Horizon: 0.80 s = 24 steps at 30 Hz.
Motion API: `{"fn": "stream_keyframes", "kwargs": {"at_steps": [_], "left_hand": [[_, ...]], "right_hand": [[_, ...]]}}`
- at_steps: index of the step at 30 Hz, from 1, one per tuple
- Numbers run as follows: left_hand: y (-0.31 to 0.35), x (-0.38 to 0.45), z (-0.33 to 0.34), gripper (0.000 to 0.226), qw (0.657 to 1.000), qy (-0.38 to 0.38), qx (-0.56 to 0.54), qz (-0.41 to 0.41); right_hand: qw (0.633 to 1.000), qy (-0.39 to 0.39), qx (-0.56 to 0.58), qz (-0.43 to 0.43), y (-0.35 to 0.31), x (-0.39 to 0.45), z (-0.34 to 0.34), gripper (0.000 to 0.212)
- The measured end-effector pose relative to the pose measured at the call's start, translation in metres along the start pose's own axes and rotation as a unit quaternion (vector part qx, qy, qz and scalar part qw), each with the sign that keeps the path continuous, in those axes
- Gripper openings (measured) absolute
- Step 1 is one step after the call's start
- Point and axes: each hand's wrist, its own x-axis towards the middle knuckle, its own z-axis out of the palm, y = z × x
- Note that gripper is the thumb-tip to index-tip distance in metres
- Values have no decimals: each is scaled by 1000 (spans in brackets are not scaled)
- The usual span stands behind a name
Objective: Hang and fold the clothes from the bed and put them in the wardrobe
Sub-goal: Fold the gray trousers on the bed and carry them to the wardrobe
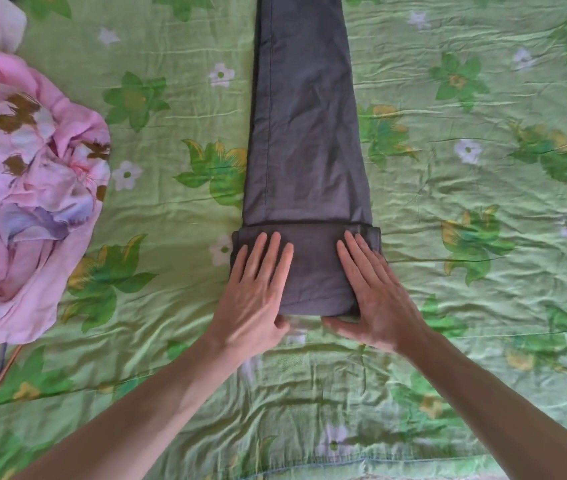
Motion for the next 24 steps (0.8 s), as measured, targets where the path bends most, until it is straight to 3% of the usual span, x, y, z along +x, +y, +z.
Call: {"fn": "stream_keyframes", "kwargs": {"at_steps": [5, 8, 12, 18, 21, 24], "left_hand": [[21, 2, -9, 83, 998, 7, 47, -32], [26, 1, -16, 81, 998, -25, 44, -45], [33, -13, -41, 102, 998, -41, -28, -50], [19, -46, -78, 47, 990, -32, -136, -2], [3, -57, -92, 47, 983, -44, -179, 21], [-13, -61, -100, 51, 953, -81, -291, 4]], "right_hand": [[997, 70, -37, 0, -18, -10, 2, 107], [997, 71, -7, 17, -30, -13, -1, 89], [995, 99, 18, 1, -36, -24, -15, 71], [990, 123, 59, -44, -32, -62, -52, 54], [979, 148, 137, -41, -26, -77, -68, 45], [964, 133, 229, 6, -23, -80, -83, 49]]}}
